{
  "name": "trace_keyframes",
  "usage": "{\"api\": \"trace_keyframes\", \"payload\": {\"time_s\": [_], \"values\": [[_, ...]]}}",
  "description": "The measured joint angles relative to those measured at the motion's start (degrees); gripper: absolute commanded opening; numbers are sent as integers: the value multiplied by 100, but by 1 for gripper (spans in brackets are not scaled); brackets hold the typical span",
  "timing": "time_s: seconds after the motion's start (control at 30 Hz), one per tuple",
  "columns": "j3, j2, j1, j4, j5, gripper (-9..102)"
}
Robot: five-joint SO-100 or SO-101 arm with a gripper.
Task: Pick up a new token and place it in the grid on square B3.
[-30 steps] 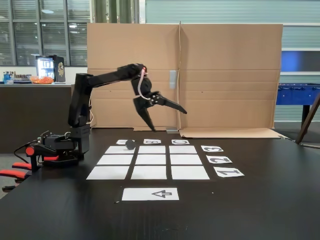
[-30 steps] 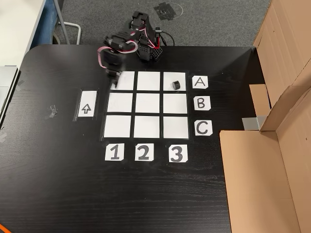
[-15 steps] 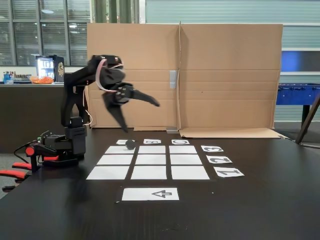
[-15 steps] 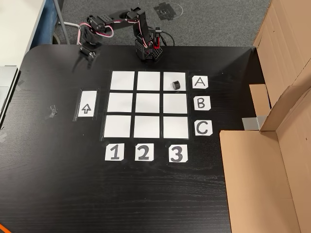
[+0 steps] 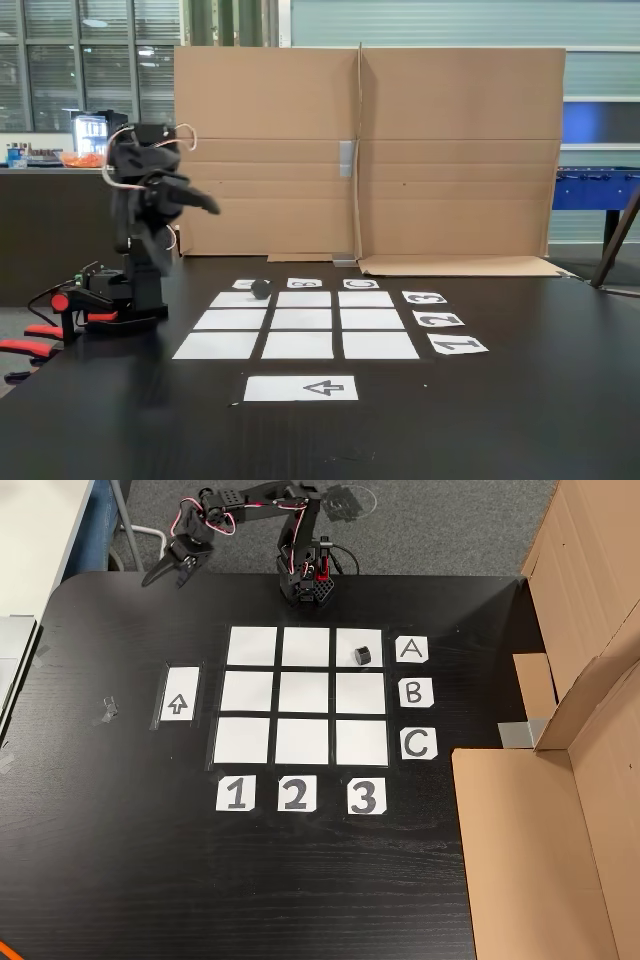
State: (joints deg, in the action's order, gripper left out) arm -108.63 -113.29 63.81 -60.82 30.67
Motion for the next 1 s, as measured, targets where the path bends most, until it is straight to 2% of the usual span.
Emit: {"api": "trace_keyframes", "payload": {"time_s": [0.2,0.27,0.37,0.43,0.6,0.73,0.9,1.0], "values": [[-1274,-949,466,677,9,51],[-1731,-1362,589,870,9,39],[-2347,-1934,721,1063,62,8],[-2681,-2224,809,1125,62,1],[-3454,-2962,914,1283,88,0],[-4377,-4263,932,1301,88,0],[-5687,-6935,932,598,176,0],[-5985,-7436,932,413,255,0]]}}
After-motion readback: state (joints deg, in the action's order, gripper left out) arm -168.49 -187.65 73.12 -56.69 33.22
